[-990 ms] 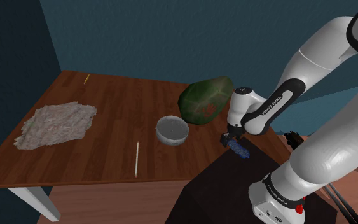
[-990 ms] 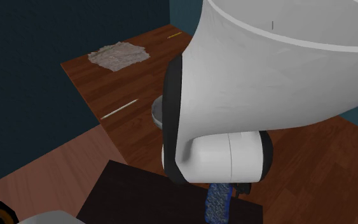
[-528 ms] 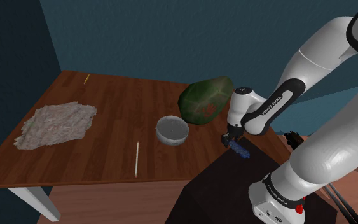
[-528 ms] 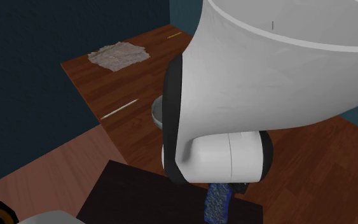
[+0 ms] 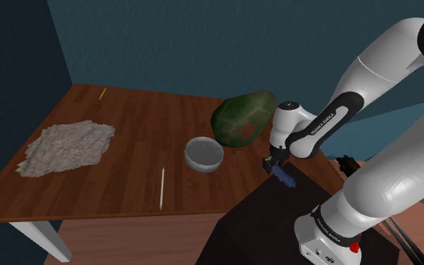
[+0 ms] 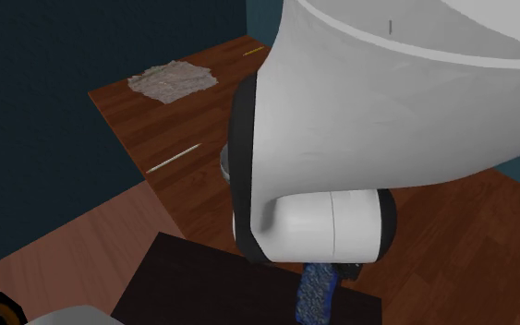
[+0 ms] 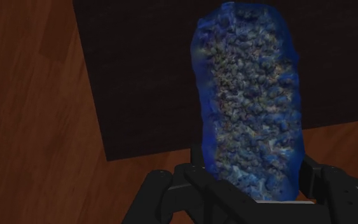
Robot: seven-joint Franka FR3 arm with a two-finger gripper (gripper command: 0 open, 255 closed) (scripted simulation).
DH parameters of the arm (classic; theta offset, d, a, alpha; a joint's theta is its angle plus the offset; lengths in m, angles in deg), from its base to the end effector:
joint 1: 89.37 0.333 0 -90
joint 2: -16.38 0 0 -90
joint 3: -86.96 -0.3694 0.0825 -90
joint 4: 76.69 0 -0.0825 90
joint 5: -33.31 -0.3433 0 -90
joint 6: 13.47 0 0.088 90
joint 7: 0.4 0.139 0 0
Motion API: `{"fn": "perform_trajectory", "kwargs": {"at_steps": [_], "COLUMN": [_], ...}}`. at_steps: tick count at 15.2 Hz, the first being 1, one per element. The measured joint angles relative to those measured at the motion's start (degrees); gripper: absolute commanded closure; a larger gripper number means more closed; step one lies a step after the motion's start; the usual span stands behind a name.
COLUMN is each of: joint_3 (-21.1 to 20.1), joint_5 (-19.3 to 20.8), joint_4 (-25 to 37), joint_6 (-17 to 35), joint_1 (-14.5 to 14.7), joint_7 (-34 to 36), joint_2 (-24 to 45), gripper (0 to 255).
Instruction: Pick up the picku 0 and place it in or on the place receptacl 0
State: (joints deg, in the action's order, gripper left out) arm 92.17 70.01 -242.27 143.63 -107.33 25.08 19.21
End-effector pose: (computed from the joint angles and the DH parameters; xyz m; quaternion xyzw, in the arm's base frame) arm 0.2859 -0.1053 0.2235 0.9843 -0.1152 -0.0922 0.0974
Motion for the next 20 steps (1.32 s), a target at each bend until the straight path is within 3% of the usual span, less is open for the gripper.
{"fn": "perform_trajectory", "kwargs": {"at_steps": [10, 20], "joint_3": [-0.7, -1.0], "joint_5": [-9.8, -15.6], "joint_4": [-1.9, -0.8], "joint_6": [-9.9, -20.5], "joint_1": [1.6, 4.3], "joint_7": [-8.8, -12.9], "joint_2": [-12.6, -22.2], "gripper": [255, 255]}}
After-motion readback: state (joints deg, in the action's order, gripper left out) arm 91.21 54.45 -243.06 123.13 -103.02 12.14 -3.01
